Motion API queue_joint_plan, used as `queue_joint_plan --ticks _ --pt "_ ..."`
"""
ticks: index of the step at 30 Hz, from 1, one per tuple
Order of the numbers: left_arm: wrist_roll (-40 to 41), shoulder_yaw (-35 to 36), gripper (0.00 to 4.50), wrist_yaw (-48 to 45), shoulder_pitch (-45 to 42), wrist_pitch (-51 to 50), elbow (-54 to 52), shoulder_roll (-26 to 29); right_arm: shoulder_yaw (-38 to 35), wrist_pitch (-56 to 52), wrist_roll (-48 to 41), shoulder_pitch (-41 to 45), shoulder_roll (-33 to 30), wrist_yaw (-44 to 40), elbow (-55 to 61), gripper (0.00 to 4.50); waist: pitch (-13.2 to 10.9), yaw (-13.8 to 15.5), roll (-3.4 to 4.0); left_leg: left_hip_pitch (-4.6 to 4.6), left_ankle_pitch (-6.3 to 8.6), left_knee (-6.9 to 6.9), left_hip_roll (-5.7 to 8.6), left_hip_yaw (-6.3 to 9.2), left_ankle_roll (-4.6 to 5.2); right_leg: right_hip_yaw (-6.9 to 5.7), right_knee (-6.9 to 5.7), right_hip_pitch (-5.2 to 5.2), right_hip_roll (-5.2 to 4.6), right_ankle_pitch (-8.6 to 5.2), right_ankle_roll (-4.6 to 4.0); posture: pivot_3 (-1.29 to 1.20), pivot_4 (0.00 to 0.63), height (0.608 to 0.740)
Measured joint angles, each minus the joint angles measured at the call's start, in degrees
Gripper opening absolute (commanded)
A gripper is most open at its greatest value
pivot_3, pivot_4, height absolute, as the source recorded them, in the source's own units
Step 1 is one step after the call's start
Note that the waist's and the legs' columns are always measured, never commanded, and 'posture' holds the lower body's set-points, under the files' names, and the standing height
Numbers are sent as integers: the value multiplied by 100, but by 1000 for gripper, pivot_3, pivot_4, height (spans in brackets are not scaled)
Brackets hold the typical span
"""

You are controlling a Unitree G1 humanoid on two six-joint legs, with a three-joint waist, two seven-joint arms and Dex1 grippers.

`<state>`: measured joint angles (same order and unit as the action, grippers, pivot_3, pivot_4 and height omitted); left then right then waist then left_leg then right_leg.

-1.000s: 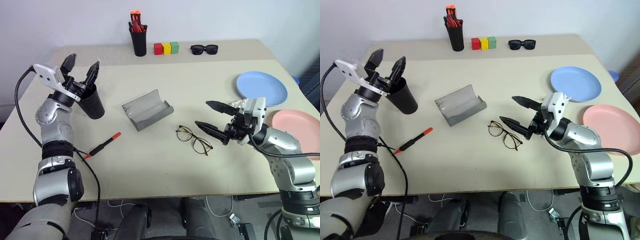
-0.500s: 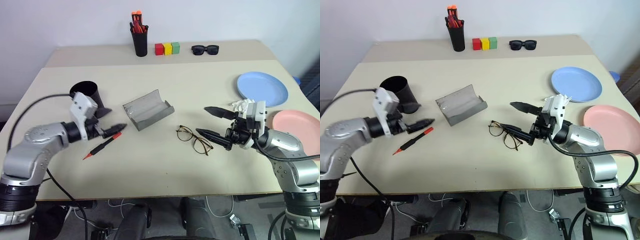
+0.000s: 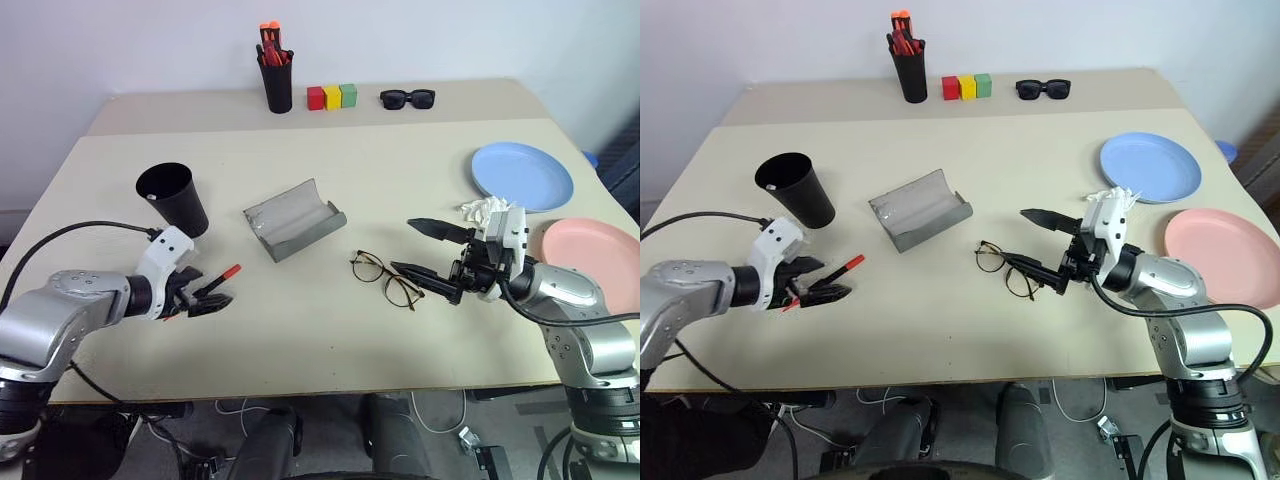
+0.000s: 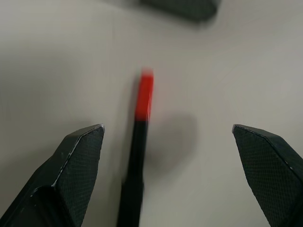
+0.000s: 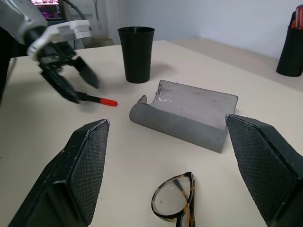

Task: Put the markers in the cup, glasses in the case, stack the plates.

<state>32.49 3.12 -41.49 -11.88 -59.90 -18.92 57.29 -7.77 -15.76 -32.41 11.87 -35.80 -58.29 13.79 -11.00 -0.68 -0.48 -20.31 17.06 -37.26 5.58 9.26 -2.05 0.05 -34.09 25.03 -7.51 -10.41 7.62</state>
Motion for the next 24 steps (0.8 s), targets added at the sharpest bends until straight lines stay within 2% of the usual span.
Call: queue_joint_plan --ticks 7,11,16,21,24 --pt "-213 -202 4452 -3 66 -157 19 120 44 53 71 2 43 13 -15 4029 0 9 0 0 0 0 0 0 0 0 1 0 -1 0 0 0 150 740" --pt "-371 -202 2636 68 61 -104 114 24 46 134 139 2 42 17 -56 4029 2 8 3 2 0 0 0 -1 0 0 -1 0 -1 0 0 0 150 740" --pt "-528 -229 51 23 12 75 256 -18 47 169 209 46 43 54 -119 4029 3 11 5 2 0 -1 0 -3 0 1 0 -1 -3 1 -1 0 150 740" --pt "-586 -273 15 -151 -257 170 420 -120 57 217 261 85 55 63 -201 4029 1 22 2 -1 0 -3 0 -1 -1 0 0 -1 -3 1 0 0 150 740" --pt "-707 -218 15 -139 -675 757 617 -400 64 248 286 112 72 63 -245 4029 0 23 0 -1 -1 -4 1 -1 -2 0 1 -1 -4 2 -1 0 150 740"
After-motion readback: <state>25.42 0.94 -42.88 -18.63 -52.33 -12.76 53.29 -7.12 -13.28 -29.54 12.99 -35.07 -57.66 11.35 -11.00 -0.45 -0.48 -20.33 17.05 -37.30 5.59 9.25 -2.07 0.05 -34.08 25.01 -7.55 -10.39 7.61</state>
